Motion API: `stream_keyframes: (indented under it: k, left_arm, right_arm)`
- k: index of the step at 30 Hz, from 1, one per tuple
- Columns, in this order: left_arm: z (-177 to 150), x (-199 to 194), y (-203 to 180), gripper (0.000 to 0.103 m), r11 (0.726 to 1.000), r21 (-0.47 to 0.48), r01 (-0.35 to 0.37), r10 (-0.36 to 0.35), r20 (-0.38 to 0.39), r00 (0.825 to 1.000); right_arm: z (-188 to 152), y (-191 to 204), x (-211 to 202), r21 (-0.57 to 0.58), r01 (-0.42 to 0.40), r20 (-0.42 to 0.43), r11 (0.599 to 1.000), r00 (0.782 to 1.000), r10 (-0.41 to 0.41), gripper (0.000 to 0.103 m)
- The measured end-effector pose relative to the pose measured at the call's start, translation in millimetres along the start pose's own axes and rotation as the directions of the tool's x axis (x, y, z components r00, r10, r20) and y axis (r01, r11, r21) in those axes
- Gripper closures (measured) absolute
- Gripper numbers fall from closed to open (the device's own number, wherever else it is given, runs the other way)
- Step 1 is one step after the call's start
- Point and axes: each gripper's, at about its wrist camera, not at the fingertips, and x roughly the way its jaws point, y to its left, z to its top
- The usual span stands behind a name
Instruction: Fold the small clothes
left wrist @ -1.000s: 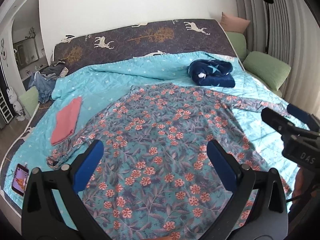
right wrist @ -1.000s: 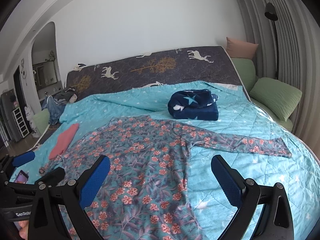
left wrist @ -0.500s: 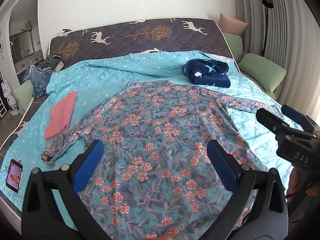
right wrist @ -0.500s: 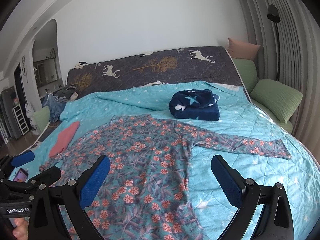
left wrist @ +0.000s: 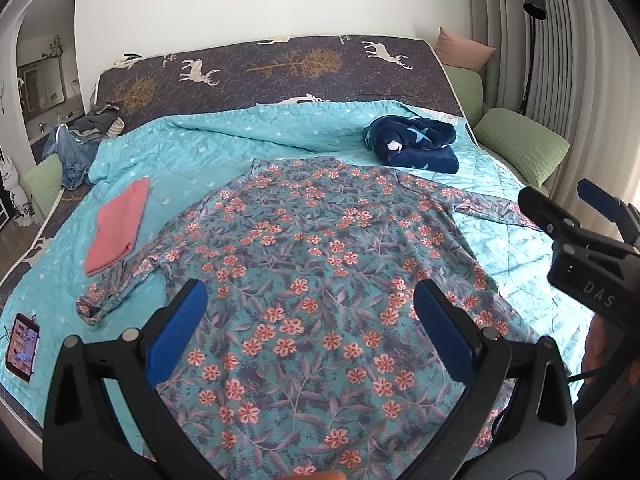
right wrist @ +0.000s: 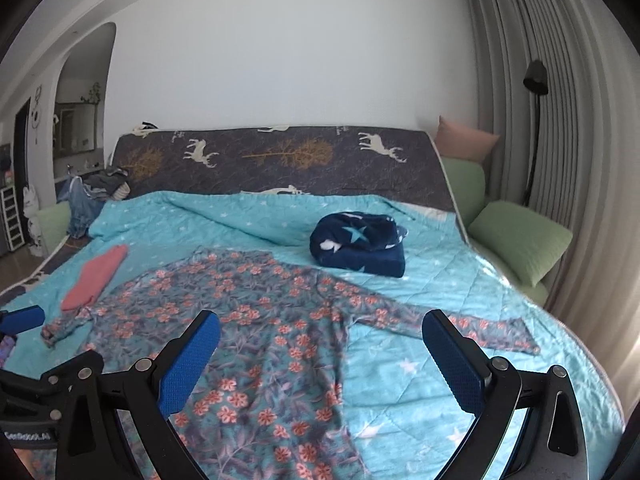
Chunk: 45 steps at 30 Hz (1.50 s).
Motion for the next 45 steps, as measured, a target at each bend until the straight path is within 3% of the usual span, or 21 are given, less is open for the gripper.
stream_keyframes:
  k: [5, 11, 15, 20, 32, 34, 36, 40, 45]
  left_arm:
    - [-5.3, 4.3, 8.1, 0.001, 1.0, -0.02, 0.002, -0.002, -0.016, 1.0]
    - [-16.5, 17.9, 33.2, 0.001, 0.994, -0.098, 0.049, -0.056, -0.068, 0.996]
    - [-21.1, 21.5, 48.2, 0.001, 0.992, -0.126, 0.014, -0.023, -0.075, 0.997]
    - [-23.1, 25.4, 67.8, 0.001, 0.989, -0.148, -0.03, 0.017, -0.085, 0.996]
    - [-28.8, 34.4, 96.2, 0.001, 0.985, -0.165, -0.047, 0.031, -0.099, 0.995]
    - [-29.6, 41.1, 110.9, 0.007, 0.981, -0.182, -0.073, 0.053, -0.114, 0.992]
    - [-30.5, 50.6, 127.5, 0.017, 0.973, -0.201, -0.112, 0.085, -0.14, 0.987]
    - [-35.5, 83.7, 185.8, 0.042, 0.943, -0.249, -0.219, 0.157, -0.249, 0.956]
    - [-39.9, 115.2, 268.2, 0.045, 0.883, -0.313, -0.351, 0.238, -0.346, 0.907]
  right_arm:
    - [-2.0, 9.2, 7.8, -0.016, -0.048, -0.058, 0.999, 0.997, 0.047, 0.0]
    - [-1.1, 16.4, 14.8, 0.011, -0.075, -0.091, 0.997, 0.993, 0.075, 0.0]
    - [0.2, 24.1, 22.5, 0.021, -0.06, -0.108, 0.998, 0.992, 0.062, 0.0]
    - [-2.0, 31.2, 28.4, 0.056, -0.123, -0.15, 0.991, 0.98, 0.13, 0.0]
    - [-2.5, 54.9, 38.7, 0.06, -0.22, -0.21, 0.974, 0.951, 0.228, 0.0]
    - [-2.5, 61.5, 40.4, 0.05, -0.232, -0.215, 0.971, 0.947, 0.237, 0.0]
    - [-3.0, 67.1, 41.5, 0.04, -0.242, -0.219, 0.969, 0.944, 0.245, 0.0]
    - [-4.9, 73.5, 45.1, 0.028, -0.243, -0.228, 0.97, 0.943, 0.243, 0.0]
    - [-7.0, 69.2, 51.9, 0.051, -0.227, -0.245, 0.973, 0.941, 0.233, 0.0]
